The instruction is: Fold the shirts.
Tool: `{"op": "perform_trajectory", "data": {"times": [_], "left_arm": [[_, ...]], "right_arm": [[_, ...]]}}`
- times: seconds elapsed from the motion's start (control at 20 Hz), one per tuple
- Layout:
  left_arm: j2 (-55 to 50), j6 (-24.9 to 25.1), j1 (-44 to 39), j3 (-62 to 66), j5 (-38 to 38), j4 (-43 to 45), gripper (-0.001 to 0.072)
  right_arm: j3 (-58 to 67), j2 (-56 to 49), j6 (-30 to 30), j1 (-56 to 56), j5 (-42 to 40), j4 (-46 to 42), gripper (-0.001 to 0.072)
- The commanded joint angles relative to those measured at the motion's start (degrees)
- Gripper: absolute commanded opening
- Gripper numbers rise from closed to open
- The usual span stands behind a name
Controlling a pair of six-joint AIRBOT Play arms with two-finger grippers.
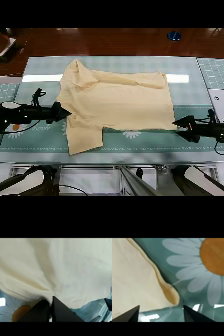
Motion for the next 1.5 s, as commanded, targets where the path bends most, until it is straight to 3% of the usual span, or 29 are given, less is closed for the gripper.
{"op": "perform_trajectory", "data": {"times": [0.0,0.05,0.1,0.15,0.2,0.25,0.5,0.75,0.9,1.1,1.2,1.3,1.45], "left_arm": [[-0.04,0.07,-0.02,0.07,0.24,-1.46,0.0032],[-0.04,0.04,-0.02,0.07,0.24,-1.44,0.0032],[-0.04,0.07,-0.02,0.07,0.26,-1.44,0.0032],[-0.04,0.07,-0.02,0.07,0.26,-1.44,0.0032],[-0.04,0.07,-0.02,0.07,0.26,-1.46,0.0032],[-0.02,0.07,0.04,0.37,0.26,-1.68,0.0032],[3.93,1.2,1.77,19.87,-1.73,-14.49,0.0031],[7.5,-2.36,2.08,50.53,-1.77,-15.47,0.0031],[11.56,-2.93,4.24,64.94,-1.73,-13.42,0.0031],[21.57,-5.75,10.6,73.35,-1.7,-1.27,0.0031],[28.06,-8.13,12.87,73.4,-2.51,8.87,0.0031],[33.7,-11.02,11.08,73.37,-3.15,17.88,0.0031],[38.99,-16.2,1.86,73.37,-4.63,33.66,0.0031]], "right_arm": [[1.97,-6.58,-2.12,5.14,-4.55,3.5,0.0621],[3.32,-7.85,-0.96,7.32,-5.86,3.45,0.0612],[4.9,-8.81,-0.13,9.29,-6.73,3.43,0.0531],[6.73,-9.51,0.44,11.04,-7.13,3.45,0.0362],[9.03,-9.86,0.17,12.87,-7.17,3.39,0.009],[11.63,-9.9,0.02,14.49,-6.4,3.67,0.0017],[37.09,-7.1,0.46,20.37,6.08,3.76,0.0015],[73.2,-0.57,6.29,21.53,7.06,0.98,0.0015],[86.16,5.46,8.52,21.55,8.15,-5.05,0.0016],[89.15,17.75,9.55,21.55,8.26,-12.74,0.0016],[89.15,23.19,9.84,21.55,8.59,-15.3,0.0016],[89.15,27.45,10.01,21.55,9.16,-15.78,0.0016],[89.15,31.39,11.17,21.59,12.46,-16.55,0.0016]]}}
